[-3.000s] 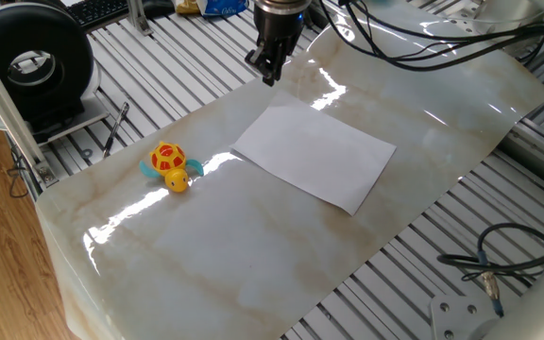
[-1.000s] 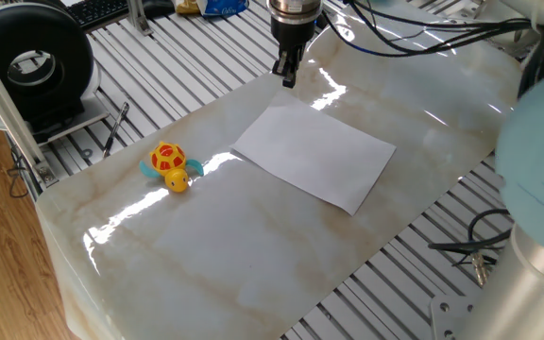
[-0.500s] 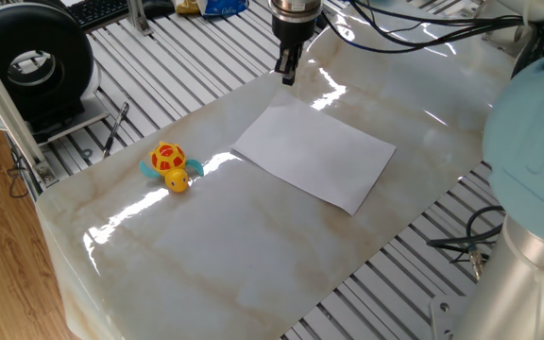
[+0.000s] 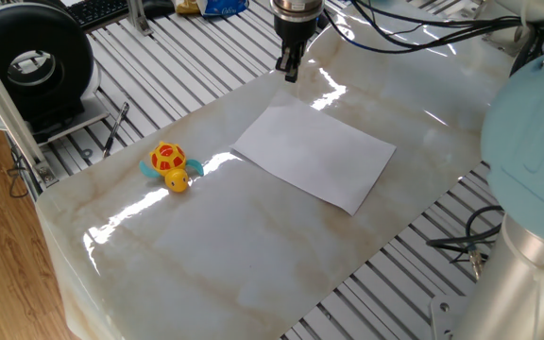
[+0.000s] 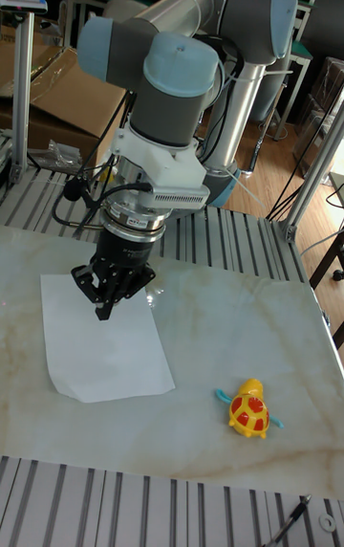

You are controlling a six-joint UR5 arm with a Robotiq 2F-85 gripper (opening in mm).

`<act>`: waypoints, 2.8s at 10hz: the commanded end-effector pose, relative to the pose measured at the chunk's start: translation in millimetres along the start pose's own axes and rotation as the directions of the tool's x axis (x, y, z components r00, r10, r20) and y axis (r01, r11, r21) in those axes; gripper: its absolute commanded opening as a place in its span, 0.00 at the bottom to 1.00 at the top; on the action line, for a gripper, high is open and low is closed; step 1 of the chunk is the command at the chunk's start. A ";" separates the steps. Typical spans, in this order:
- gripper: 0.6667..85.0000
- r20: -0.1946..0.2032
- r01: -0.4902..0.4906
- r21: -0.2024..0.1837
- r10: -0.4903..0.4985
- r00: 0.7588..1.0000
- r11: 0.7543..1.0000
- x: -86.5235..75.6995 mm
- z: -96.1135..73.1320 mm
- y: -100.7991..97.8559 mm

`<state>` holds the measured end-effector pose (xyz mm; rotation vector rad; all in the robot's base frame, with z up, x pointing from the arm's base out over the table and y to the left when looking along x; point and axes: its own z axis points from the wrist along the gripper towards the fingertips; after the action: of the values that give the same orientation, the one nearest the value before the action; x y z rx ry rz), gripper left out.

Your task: Flip over and spread out the paper that is laid flat on the table

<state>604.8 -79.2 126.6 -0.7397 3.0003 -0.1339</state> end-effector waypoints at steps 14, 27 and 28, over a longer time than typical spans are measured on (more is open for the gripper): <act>0.99 0.056 0.046 -0.073 -0.042 0.998 0.996 -14.0 -4.3 16.1; 0.94 0.003 0.050 -0.054 -0.050 0.999 0.997 -0.5 -3.7 10.1; 0.94 0.001 0.062 -0.059 -0.062 0.998 0.996 0.9 -4.4 11.2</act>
<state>601.1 -69.5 128.7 -0.8260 2.9906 -0.0615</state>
